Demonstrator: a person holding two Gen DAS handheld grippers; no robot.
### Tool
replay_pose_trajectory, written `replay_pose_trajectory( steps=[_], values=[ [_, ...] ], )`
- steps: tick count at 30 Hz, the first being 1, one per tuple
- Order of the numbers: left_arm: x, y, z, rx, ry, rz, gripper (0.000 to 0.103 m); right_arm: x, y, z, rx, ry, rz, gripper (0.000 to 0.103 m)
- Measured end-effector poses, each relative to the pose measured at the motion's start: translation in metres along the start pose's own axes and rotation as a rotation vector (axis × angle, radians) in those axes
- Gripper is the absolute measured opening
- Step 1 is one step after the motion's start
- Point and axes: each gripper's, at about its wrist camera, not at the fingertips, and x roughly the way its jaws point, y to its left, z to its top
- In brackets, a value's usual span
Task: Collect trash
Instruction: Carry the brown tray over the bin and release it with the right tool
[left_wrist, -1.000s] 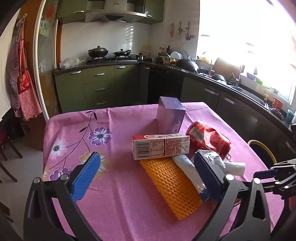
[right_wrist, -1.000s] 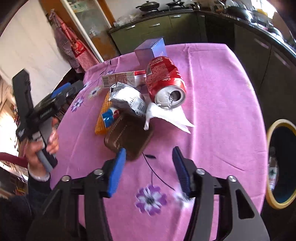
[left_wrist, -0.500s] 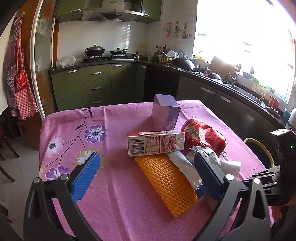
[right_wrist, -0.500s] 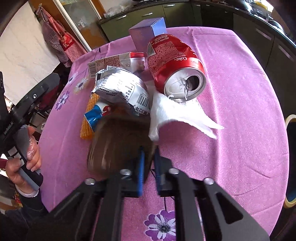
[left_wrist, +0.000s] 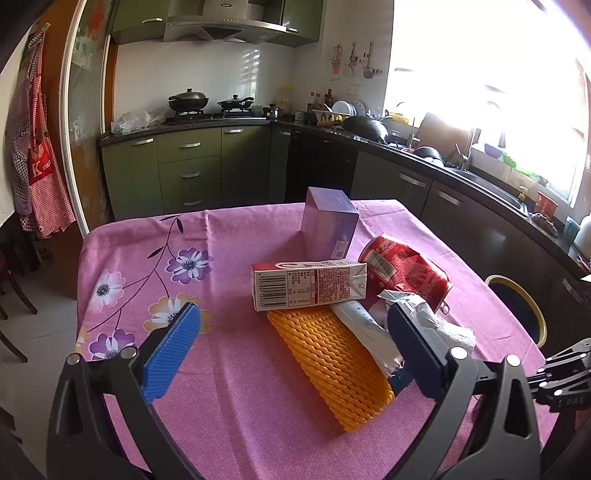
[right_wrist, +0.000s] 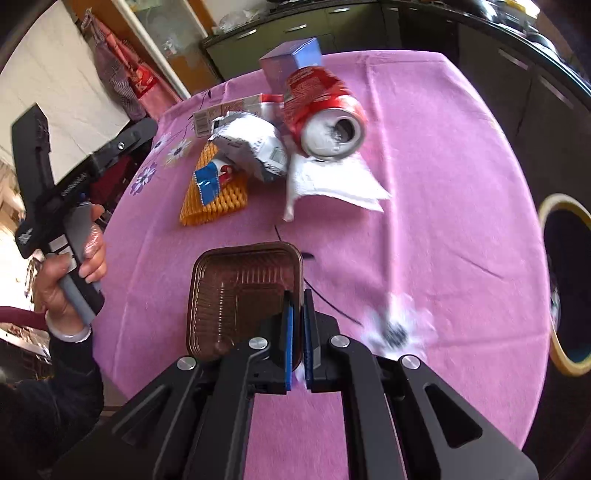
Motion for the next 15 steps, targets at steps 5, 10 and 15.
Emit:
replay_pose_trajectory(
  steps=[5, 10, 15],
  values=[
    [0.001, -0.001, 0.000, 0.006, 0.005, -0.007, 0.096, -0.068, -0.083, -0.002, 0.181, -0.153, -0.184, 0.005],
    [0.004, -0.004, -0.002, 0.018, 0.011, -0.007, 0.096, -0.088, -0.190, 0.004, 0.379, -0.188, -0.407, 0.005],
    [0.008, -0.002, -0.003, 0.015, 0.021, -0.001, 0.096, -0.064, -0.260, 0.009, 0.481, -0.127, -0.479, 0.005]
  ],
)
